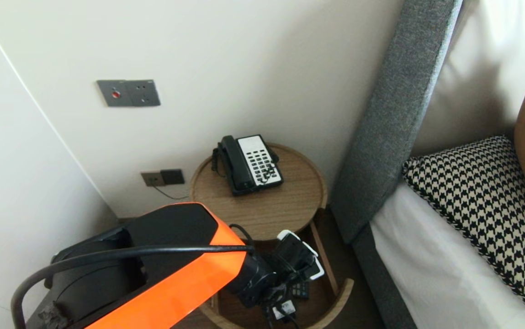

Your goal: Take the remote control out of the drawer one by one and place them on the table

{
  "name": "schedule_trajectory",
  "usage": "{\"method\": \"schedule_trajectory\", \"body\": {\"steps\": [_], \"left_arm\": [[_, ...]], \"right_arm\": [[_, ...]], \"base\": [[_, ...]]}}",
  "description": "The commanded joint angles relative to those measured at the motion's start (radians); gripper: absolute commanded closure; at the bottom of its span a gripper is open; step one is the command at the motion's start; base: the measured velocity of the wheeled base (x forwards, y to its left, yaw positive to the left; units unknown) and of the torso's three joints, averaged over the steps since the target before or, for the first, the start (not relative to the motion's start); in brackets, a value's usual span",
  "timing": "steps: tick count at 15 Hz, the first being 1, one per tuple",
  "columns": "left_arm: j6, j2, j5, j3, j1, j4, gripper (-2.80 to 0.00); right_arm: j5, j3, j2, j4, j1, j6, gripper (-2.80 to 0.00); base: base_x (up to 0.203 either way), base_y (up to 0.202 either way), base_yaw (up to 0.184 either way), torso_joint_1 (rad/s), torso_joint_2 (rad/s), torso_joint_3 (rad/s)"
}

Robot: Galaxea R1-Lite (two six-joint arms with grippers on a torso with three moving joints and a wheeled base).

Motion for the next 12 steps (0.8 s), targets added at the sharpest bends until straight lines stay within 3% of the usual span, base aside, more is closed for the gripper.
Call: {"method": "schedule_trajectory", "body": {"steps": [1,3,12], "left_arm": [[0.005,-0.004,-0.007,0.004,0.008,0.016,-2.80],[0.009,-0.004,-0.036,-0.002,0.011,0.024,-2.80],[0.005,0.019,-0.041,-0.034,0.011,0.025,-2.80]], "right_arm": [[0.000,0.000,0.001,0.000,0.000,0.001,0.00],[0.000,0.000,0.001,0.000,0.001,-0.001,0.00],[0.000,0.000,0.001,0.000,0.000,0.000,0.00]], "base": [[0.000,0.000,0.000,0.000,0.00,0.000],[0.000,0.000,0.000,0.000,0.00,0.000],[0.000,0.000,0.000,0.000,0.00,0.000]]}}
